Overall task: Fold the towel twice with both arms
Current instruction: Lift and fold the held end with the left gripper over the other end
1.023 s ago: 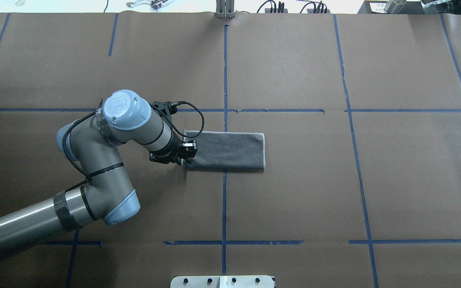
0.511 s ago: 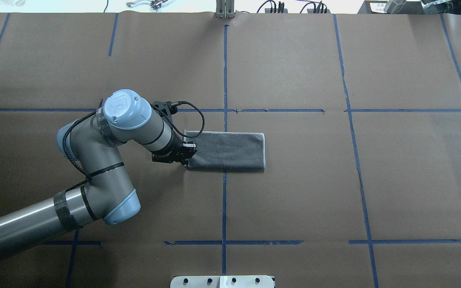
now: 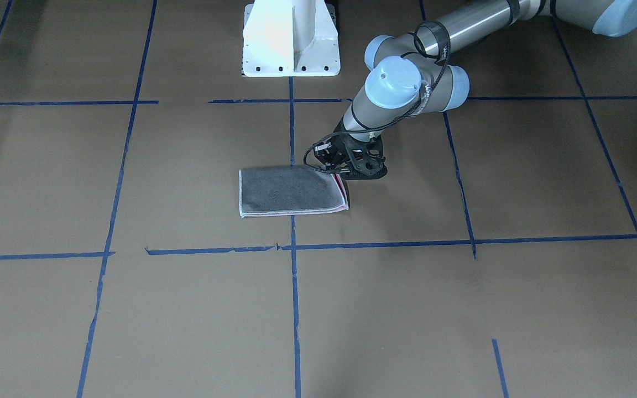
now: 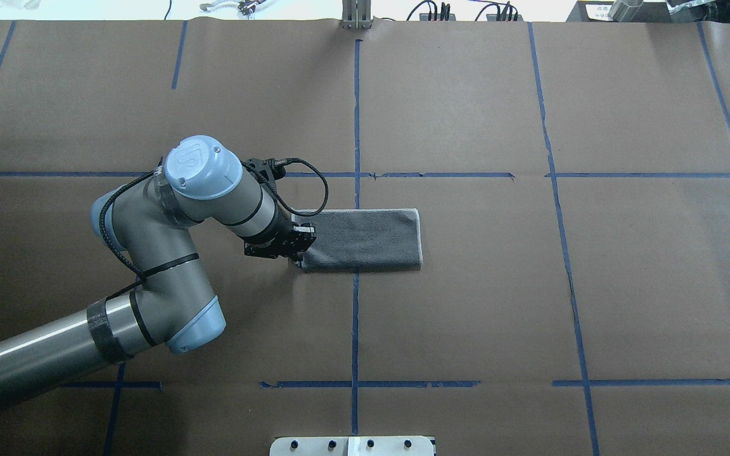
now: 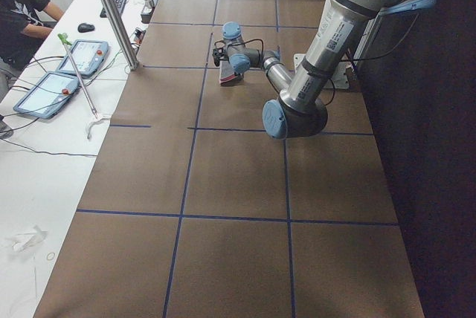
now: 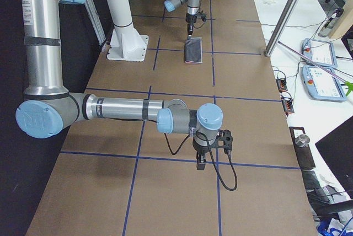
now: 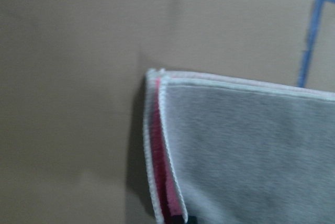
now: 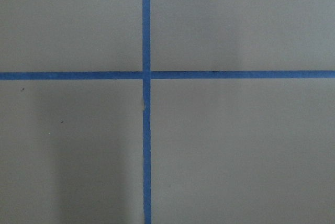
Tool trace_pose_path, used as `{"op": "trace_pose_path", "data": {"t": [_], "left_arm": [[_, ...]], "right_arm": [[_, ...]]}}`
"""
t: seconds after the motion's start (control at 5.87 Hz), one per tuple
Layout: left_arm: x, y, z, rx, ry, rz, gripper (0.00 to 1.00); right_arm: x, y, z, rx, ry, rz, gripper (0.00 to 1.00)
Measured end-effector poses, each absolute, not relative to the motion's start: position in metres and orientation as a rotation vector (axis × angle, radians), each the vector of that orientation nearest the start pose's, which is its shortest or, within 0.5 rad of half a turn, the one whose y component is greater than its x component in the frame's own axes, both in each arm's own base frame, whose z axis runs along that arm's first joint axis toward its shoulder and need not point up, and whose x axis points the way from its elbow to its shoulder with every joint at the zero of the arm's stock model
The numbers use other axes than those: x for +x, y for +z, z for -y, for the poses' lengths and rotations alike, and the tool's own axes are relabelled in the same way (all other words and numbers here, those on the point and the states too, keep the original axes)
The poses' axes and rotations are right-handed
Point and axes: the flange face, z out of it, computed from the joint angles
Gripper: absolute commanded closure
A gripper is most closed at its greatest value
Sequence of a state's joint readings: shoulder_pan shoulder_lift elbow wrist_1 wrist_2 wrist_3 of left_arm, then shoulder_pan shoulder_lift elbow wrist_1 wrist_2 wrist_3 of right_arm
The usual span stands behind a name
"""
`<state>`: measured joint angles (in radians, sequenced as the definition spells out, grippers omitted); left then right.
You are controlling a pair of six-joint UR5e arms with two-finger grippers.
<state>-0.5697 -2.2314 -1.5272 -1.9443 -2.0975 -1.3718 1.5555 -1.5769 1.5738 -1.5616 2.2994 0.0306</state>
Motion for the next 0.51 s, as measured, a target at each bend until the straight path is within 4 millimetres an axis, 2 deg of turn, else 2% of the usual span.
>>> {"op": "trace_pose_path", "data": {"t": [0.34, 0.51], "left_arm": [[0.559, 0.184, 0.458, -0.004, -0.008, -1.058, 1.0], [0.573, 0.162, 0.46, 0.041, 0.021, -1.039, 1.0]], "right_arm": [[0.059, 0.662, 0.49, -0.011, 0.012, 0.729, 0.0], [0.059, 0.663, 0.49, -0.011, 0.013, 0.729, 0.0]]}}
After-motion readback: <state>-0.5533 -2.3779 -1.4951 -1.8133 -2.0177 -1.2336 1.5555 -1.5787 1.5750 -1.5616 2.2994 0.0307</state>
